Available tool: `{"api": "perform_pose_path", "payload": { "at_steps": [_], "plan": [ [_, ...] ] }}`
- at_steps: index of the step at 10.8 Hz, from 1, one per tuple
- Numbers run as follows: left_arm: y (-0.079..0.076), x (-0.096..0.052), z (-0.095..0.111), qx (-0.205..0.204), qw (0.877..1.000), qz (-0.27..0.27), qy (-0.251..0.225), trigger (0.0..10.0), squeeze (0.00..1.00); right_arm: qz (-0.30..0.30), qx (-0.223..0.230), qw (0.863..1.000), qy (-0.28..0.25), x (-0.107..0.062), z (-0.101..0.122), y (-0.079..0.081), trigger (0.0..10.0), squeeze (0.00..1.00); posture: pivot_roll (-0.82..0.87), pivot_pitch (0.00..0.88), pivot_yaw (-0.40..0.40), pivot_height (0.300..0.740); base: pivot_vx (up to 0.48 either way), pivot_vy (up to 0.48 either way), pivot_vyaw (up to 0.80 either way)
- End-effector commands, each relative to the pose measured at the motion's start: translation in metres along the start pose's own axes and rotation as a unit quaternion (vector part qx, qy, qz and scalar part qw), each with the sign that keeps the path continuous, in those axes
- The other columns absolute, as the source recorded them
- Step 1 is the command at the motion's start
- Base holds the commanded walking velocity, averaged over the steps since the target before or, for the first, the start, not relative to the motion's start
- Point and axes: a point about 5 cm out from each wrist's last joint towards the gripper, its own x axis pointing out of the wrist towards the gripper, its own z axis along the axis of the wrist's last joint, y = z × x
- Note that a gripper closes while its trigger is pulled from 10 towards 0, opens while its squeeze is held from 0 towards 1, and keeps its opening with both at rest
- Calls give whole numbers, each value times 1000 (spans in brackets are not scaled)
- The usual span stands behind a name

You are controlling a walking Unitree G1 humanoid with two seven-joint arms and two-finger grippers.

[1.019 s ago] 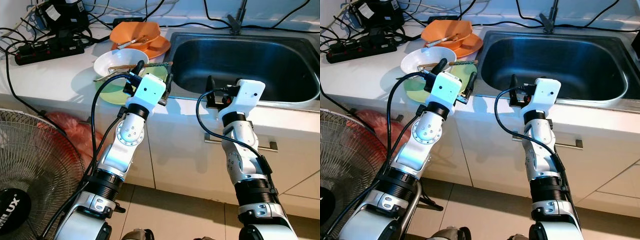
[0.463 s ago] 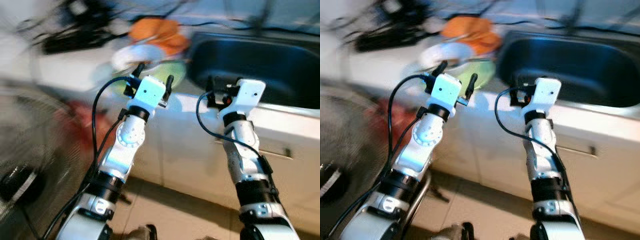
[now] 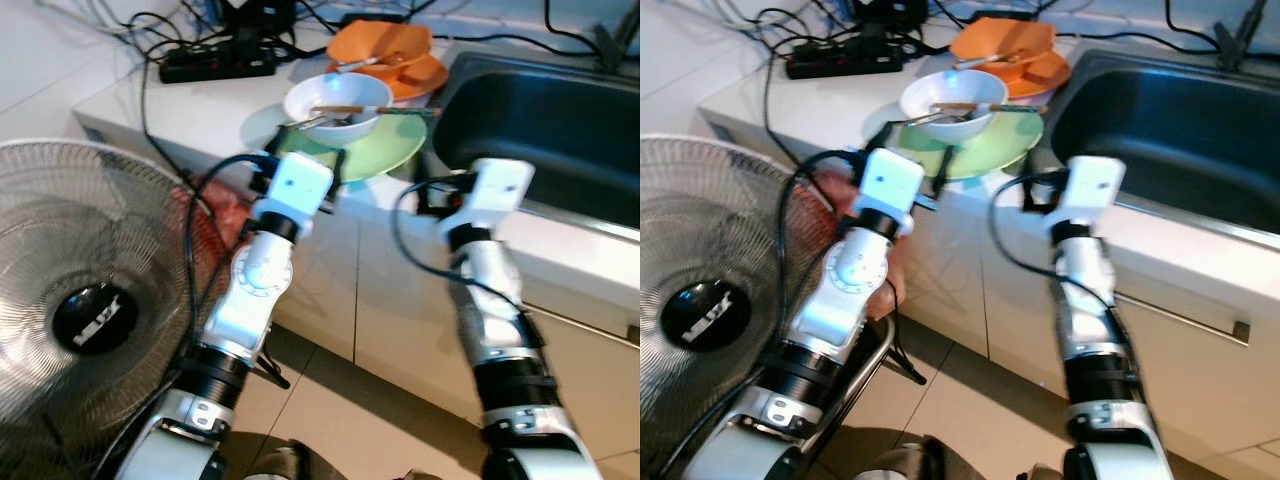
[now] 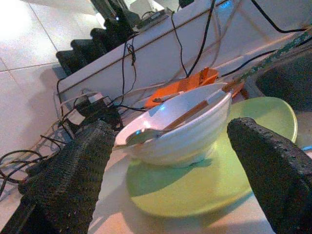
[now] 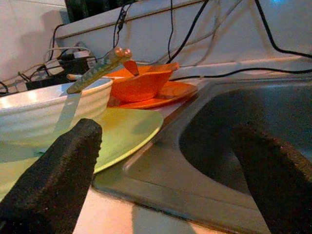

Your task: Kitchen organization

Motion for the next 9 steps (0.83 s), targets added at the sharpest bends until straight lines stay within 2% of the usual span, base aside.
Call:
{"api": "perform_pose_path", "payload": {
  "at_steps": [1,4,6,9],
  "plan": [
    [4,-1,2,1,1000,2,-7,10000,0,4,4,1000,5,-1,-2,6,10000,0,-3,94,78,740,0,0,0],
    [4,-1,1,7,1000,1,-4,10000,0,6,3,1000,5,-1,-2,6,10000,0,-2,95,78,740,0,0,0],
    [4,-1,0,7,1000,1,-3,10000,0,24,-33,999,-21,1,8,8,10000,0,-2,95,78,740,0,0,0],
    [4,-1,0,7,1000,3,-3,10000,0,20,-33,999,-33,3,14,7,10000,0,-4,94,77,740,0,0,0]
  ]
}}
